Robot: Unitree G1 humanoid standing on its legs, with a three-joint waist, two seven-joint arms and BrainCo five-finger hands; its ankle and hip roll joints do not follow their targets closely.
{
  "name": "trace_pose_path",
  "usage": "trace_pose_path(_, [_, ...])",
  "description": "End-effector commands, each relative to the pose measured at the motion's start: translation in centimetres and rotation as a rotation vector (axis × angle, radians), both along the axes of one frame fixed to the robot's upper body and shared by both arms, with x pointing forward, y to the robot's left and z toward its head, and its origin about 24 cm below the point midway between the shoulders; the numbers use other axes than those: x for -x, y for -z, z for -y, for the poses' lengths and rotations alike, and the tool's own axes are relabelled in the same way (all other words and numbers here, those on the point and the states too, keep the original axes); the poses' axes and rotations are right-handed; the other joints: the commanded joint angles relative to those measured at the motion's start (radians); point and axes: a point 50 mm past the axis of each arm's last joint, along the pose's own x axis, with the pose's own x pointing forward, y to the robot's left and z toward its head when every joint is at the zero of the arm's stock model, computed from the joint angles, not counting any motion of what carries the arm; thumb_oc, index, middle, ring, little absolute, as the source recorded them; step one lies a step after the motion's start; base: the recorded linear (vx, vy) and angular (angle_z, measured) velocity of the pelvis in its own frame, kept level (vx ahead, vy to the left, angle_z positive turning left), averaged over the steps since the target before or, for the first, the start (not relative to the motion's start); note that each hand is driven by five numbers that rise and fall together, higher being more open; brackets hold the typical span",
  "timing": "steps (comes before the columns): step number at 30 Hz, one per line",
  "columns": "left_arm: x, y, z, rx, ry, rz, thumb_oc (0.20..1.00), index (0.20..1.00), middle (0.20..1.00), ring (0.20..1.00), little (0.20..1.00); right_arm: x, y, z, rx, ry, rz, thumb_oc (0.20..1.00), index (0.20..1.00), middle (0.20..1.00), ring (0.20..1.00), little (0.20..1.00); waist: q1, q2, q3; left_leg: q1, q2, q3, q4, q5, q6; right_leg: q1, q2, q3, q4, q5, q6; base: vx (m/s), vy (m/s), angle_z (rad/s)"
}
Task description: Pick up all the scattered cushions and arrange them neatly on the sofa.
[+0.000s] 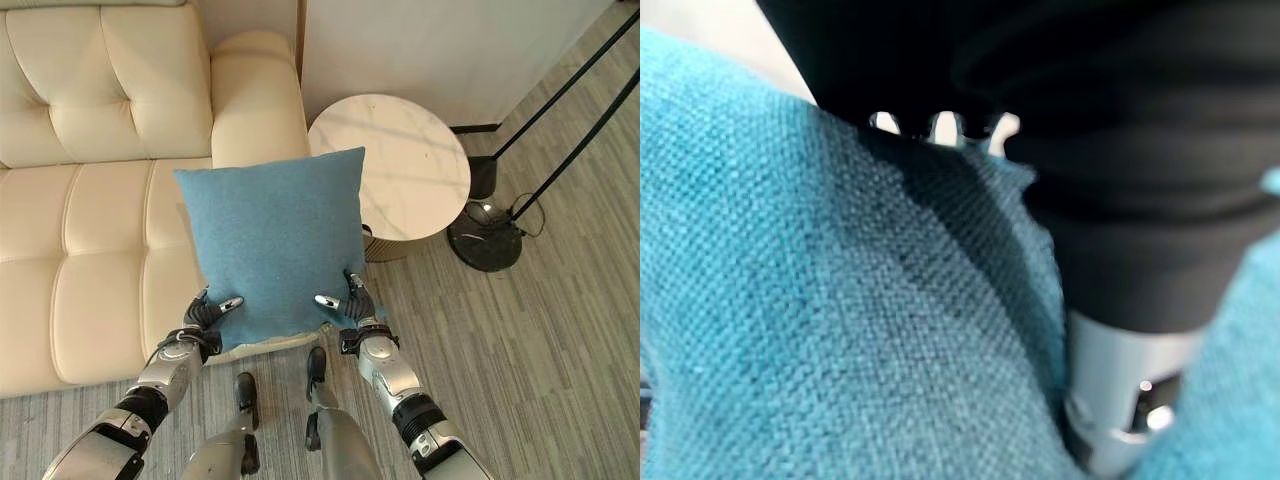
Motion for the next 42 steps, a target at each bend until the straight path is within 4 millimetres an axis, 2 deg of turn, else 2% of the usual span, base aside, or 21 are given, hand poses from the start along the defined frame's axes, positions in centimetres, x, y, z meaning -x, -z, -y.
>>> trace_pose_path(1, [-0.9, -0.8, 8.0, 0.23, 0.169, 0.014, 1.0, 1.0, 1.0, 1.0, 1.0, 0.4, -1.5, -6.2, -0.198, -0.184, 0.01, 1.0, 1.0, 1.0, 1.0, 1.0, 0.026, 0.025, 0.061, -0.025, 0.017, -0.036, -0.022, -0.008, -0.031, 0.029, -0.023, 0.006, 0.127, -0.146, 0.017, -0.03, -0.007, 0.16])
trace_pose_path(7, [-1.0, -1.4, 9.9, 0.325, 0.201, 0.033, 1.0, 1.0, 1.0, 1.0, 1.0, 0.2, -2.4, -7.2, -0.204, -0.234, 0.047, 1.0, 1.0, 1.0, 1.0, 1.0, 0.034, 0.025, 0.087, -0.036, 0.016, -0.043, -0.031, -0.001, -0.037, 0.016, -0.025, -0.002, 0.13, -0.143, 0.017, -0.02, -0.006, 0.09])
trace_pose_path(9, [-1.1, -1.9, 10.1, 0.344, 0.2, 0.057, 1.0, 1.0, 1.0, 1.0, 1.0, -0.3, -3.3, -6.4, -0.069, -0.245, 0.128, 1.0, 1.0, 1.0, 1.0, 1.0, 0.033, 0.019, 0.092, -0.038, 0.017, -0.045, -0.031, -0.002, -0.039, 0.016, -0.025, -0.003, 0.127, -0.14, 0.017, 0.0, 0.0, 0.0])
trace_pose_path(10, [-1.2, -2.2, 10.0, 0.336, 0.198, 0.077, 1.0, 1.0, 1.0, 1.0, 1.0, -0.9, -4.4, -4.9, 0.057, -0.189, 0.206, 1.0, 1.0, 1.0, 1.0, 1.0, 0.03, 0.013, 0.092, -0.036, 0.017, -0.045, -0.031, -0.005, -0.037, 0.017, -0.025, -0.003, 0.123, -0.139, 0.018, 0.0, 0.0, 0.0])
trace_pose_path(13, [-1.1, -2.2, 8.7, 0.326, 0.148, 0.088, 1.0, 1.0, 1.0, 1.0, 1.0, -2.0, -6.0, 0.2, 0.271, 0.029, 0.302, 1.0, 1.0, 1.0, 1.0, 1.0, 0.022, 0.005, 0.087, -0.027, 0.015, -0.043, -0.031, -0.014, -0.032, 0.023, -0.024, -0.002, 0.119, -0.137, 0.021, 0.0, 0.0, 0.0])
trace_pose_path(15, [-1.0, -2.2, 8.0, 0.309, 0.118, 0.096, 1.0, 1.0, 1.0, 1.0, 1.0, -2.4, -7.8, 3.8, 0.405, 0.194, 0.38, 1.0, 1.0, 1.0, 1.0, 1.0, 0.016, 0.001, 0.084, -0.022, 0.013, -0.047, -0.031, -0.021, -0.028, 0.027, -0.025, -0.001, 0.119, -0.14, 0.023, 0.0, 0.0, 0.0])
trace_pose_path(16, [-1.0, -2.2, 8.0, 0.309, 0.118, 0.096, 1.0, 1.0, 1.0, 1.0, 1.0, -2.4, -7.8, 3.8, 0.405, 0.194, 0.38, 1.0, 1.0, 1.0, 1.0, 1.0, 0.016, 0.001, 0.084, -0.022, 0.013, -0.047, -0.031, -0.021, -0.028, 0.027, -0.025, -0.001, 0.119, -0.14, 0.023, 0.03, 0.003, 0.02])
trace_pose_path(17, [-0.6, -1.8, 7.5, 0.296, 0.098, 0.095, 1.0, 1.0, 1.0, 1.0, 1.0, -2.3, -9.8, 7.6, 0.582, 0.365, 0.453, 1.0, 1.0, 1.0, 1.0, 1.0, 0.012, 0.0, 0.078, -0.014, 0.009, -0.051, -0.031, -0.03, -0.023, 0.035, -0.026, -0.002, 0.122, -0.145, 0.024, 0.03, 0.006, 0.06])
trace_pose_path(19, [-0.3, -1.4, 7.3, 0.282, 0.098, 0.084, 1.0, 1.0, 1.0, 1.0, 1.0, -2.0, -10.3, 9.3, 0.681, 0.423, 0.458, 1.0, 1.0, 1.0, 1.0, 1.0, 0.01, -0.002, 0.073, -0.007, 0.006, -0.053, -0.031, -0.036, -0.019, 0.041, -0.025, 0.0, 0.122, -0.148, 0.024, 0.04, 0.004, 0.1])
trace_pose_path(24, [-0.1, -1.1, 7.0, 0.256, 0.1, 0.073, 1.0, 1.0, 1.0, 1.0, 1.0, -1.7, -10.5, 10.6, 0.754, 0.459, 0.448, 1.0, 1.0, 1.0, 1.0, 1.0, 0.01, -0.006, 0.065, 0.002, 0.0, -0.056, -0.031, -0.043, -0.014, 0.052, -0.025, 0.001, 0.122, -0.153, 0.023, 0.03, 0.004, 0.07])
trace_pose_path(27, [-0.3, -1.4, 6.8, 0.247, 0.098, 0.079, 1.0, 1.0, 1.0, 1.0, 1.0, -2.1, -10.1, 10.3, 0.712, 0.452, 0.422, 1.0, 1.0, 1.0, 1.0, 1.0, 0.016, -0.005, 0.067, -0.001, -0.003, -0.061, -0.031, -0.04, -0.014, 0.05, -0.024, 0.002, 0.12, -0.152, 0.021, 0.0, -0.006, 0.01])
trace_pose_path(31, [-0.6, -1.7, 6.6, 0.245, 0.087, 0.085, 1.0, 1.0, 1.0, 1.0, 1.0, -2.7, -8.5, 8.2, 0.572, 0.392, 0.354, 1.0, 1.0, 1.0, 1.0, 1.0, 0.024, 0.003, 0.079, -0.012, -0.006, -0.066, -0.031, -0.034, -0.015, 0.043, -0.024, 0.003, 0.123, -0.155, 0.017, 0.0, -0.01, 0.02])
trace_pose_path(34, [-0.4, -1.3, 6.7, 0.253, 0.08, 0.067, 1.0, 1.0, 1.0, 1.0, 1.0, -2.6, -6.6, 5.2, 0.384, 0.308, 0.285, 1.0, 1.0, 1.0, 1.0, 1.0, 0.03, 0.015, 0.084, -0.022, -0.007, -0.068, -0.031, -0.028, -0.015, 0.032, -0.024, 0.004, 0.128, -0.156, 0.015, 0.0, 0.0, 0.0])
trace_pose_path(37, [-0.2, -0.9, 7.0, 0.261, 0.075, 0.042, 1.0, 1.0, 1.0, 1.0, 1.0, -1.9, -4.6, 0.6, 0.095, 0.184, 0.19, 1.0, 1.0, 1.0, 1.0, 1.0, 0.037, 0.024, 0.091, -0.027, -0.009, -0.069, -0.031, -0.023, -0.015, 0.025, -0.024, 0.001, 0.136, -0.156, 0.012, 0.0, 0.0, 0.0])
trace_pose_path(40, [-0.2, -0.7, 7.7, 0.279, 0.082, 0.022, 1.0, 1.0, 1.0, 1.0, 1.0, -1.3, -3.3, -2.6, -0.054, 0.069, 0.109, 1.0, 1.0, 1.0, 1.0, 1.0, 0.042, 0.031, 0.097, -0.027, -0.007, -0.072, -0.031, -0.021, -0.018, 0.02, -0.025, -0.002, 0.145, -0.16, 0.01, 0.0, 0.0, 0.0])
trace_pose_path(41, [-0.2, -0.7, 7.7, 0.279, 0.082, 0.022, 1.0, 1.0, 1.0, 1.0, 1.0, -1.3, -3.3, -2.6, -0.054, 0.069, 0.109, 1.0, 1.0, 1.0, 1.0, 1.0, 0.041, 0.031, 0.097, -0.027, -0.007, -0.072, -0.031, -0.021, -0.018, 0.02, -0.025, -0.002, 0.145, -0.16, 0.01, 0.0, 0.0, 0.0])
trace_pose_path(42, [-0.6, -1.2, 8.2, 0.292, 0.09, 0.034, 1.0, 1.0, 1.0, 1.0, 1.0, -1.3, -3.1, -3.9, -0.152, 0.032, 0.07, 1.0, 1.0, 1.0, 1.0, 1.0, 0.046, 0.035, 0.104, -0.03, -0.007, -0.073, -0.031, -0.019, -0.021, 0.016, -0.026, -0.005, 0.151, -0.161, 0.009, 0.0, -0.006, 0.03])
